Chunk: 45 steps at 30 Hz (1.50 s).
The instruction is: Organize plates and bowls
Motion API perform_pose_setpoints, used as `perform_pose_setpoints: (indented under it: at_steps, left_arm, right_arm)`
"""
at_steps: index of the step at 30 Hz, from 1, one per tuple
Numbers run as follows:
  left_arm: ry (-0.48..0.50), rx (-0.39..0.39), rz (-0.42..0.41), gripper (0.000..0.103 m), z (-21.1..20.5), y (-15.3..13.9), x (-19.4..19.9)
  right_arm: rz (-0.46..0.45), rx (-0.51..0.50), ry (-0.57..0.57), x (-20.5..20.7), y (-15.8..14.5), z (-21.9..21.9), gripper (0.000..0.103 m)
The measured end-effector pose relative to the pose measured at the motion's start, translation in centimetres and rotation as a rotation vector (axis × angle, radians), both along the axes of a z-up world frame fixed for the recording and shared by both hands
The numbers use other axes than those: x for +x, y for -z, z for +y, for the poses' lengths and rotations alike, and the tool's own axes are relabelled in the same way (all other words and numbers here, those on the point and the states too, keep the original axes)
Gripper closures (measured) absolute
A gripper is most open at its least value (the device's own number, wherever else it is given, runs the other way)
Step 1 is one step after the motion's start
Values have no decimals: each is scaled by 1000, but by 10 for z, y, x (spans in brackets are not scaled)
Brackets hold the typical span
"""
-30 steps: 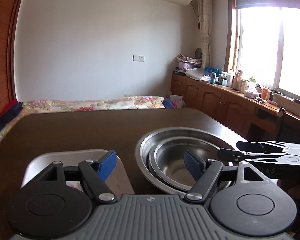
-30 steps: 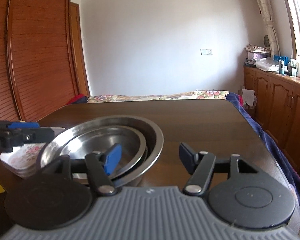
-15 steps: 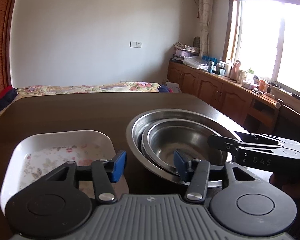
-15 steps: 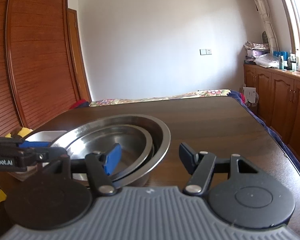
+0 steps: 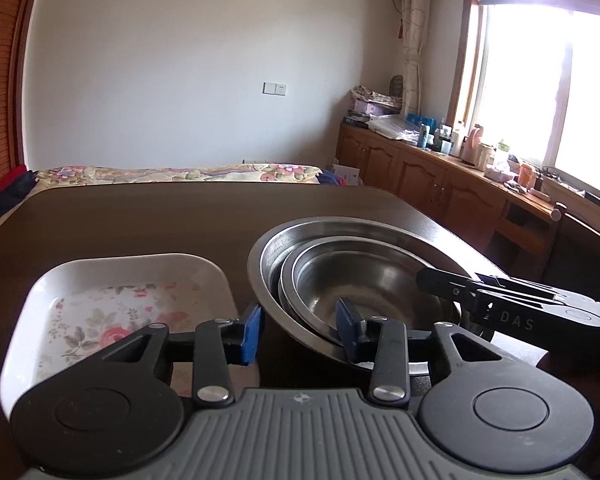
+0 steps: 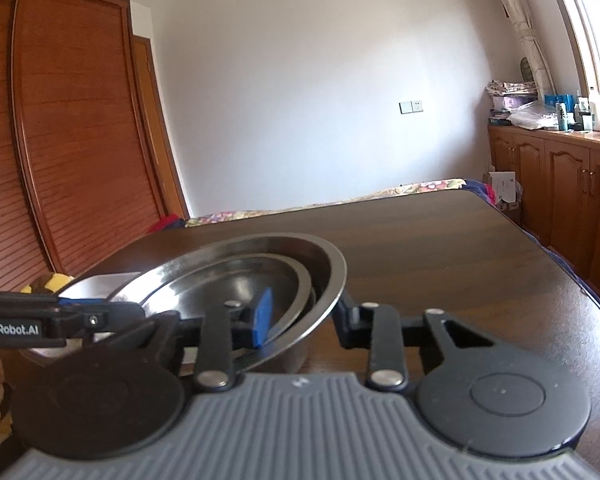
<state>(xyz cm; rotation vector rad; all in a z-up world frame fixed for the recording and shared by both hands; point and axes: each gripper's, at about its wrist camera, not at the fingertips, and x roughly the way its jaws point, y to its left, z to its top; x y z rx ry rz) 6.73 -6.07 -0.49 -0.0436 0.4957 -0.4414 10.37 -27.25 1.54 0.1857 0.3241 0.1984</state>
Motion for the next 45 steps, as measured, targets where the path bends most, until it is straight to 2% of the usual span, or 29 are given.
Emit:
perform_pose_setpoints:
  at_steps: [13,22,36,45]
  left_arm:
    - [-12,-38,-65,36,14,-23,-15]
    - [-80,-29,-108,36,48,-37,-33]
    - [-208,-11,-96,36,98,-30,-41]
    - [-228,-10,-87,36,107,-25,-41]
  right_arm:
    - [-73,12,-25,-6,-24,6,71]
    - [-97,12,-114,-3,-34,35,71]
    - [-83,-48,-243,4,-32,85,71]
    - [-54,-56,-261,6,-31,89,71]
